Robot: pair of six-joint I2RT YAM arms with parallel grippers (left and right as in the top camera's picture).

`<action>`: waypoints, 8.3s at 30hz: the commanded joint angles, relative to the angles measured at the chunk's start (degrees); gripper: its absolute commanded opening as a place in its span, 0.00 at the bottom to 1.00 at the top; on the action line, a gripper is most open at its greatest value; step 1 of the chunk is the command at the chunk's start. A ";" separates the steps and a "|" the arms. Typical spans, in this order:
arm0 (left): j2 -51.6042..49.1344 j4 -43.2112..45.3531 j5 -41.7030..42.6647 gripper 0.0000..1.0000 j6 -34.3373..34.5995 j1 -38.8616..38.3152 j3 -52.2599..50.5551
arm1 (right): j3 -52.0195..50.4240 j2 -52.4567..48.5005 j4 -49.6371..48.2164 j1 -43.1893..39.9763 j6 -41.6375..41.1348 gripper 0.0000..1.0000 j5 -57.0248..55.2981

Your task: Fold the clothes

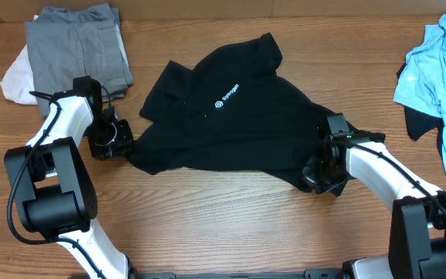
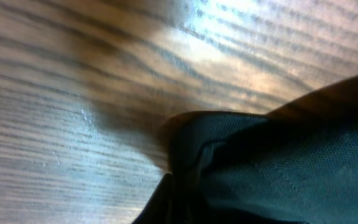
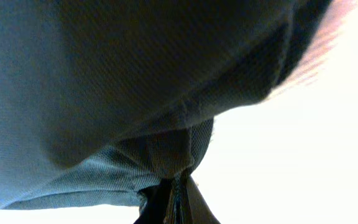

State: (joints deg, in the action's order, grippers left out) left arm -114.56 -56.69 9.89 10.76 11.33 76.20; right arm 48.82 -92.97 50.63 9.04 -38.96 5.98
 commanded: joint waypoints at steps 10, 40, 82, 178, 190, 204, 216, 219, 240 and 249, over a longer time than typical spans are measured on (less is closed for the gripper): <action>5.33 -8.13 0.26 0.04 0.15 -0.15 3.98 | 8.63 12.96 9.40 0.00 -2.29 0.04 -4.87; 56.76 -37.86 4.83 0.04 7.91 -0.13 62.90 | 77.16 37.29 37.18 -0.02 3.21 0.04 -8.09; -23.45 -8.81 7.69 1.00 10.43 -10.14 65.53 | 79.65 -33.83 17.40 -5.55 1.29 1.00 -27.58; 14.16 0.42 -4.85 0.13 9.16 -38.73 -15.63 | 33.59 -14.47 4.87 -11.89 10.88 0.77 -3.30; 14.16 0.17 -4.76 0.14 9.16 -38.73 -15.63 | 32.87 -22.67 5.29 -11.89 8.92 0.75 -2.58; 14.16 0.07 -4.76 0.15 9.16 -38.73 -15.63 | 32.87 -24.94 2.54 -11.89 8.74 0.71 -2.23; 14.16 -0.04 -4.76 0.09 9.14 -38.73 -15.63 | 32.87 -28.02 2.14 -11.91 8.46 0.36 -3.87; 14.16 -0.68 -4.44 0.04 9.11 -38.73 -15.63 | 32.89 -28.02 3.45 -11.91 5.51 0.13 -5.70; 14.25 -8.48 4.74 0.04 8.44 -41.42 -15.63 | 32.26 -7.76 25.88 -15.54 -11.91 0.04 -16.33; 15.72 -14.14 1.92 0.04 17.35 -50.38 -15.63 | 13.94 5.64 24.26 -15.54 -12.94 0.04 -13.92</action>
State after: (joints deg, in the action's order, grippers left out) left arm -100.05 -68.29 12.91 22.24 -36.97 60.95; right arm 70.00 -91.42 75.70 -6.33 -50.22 -8.75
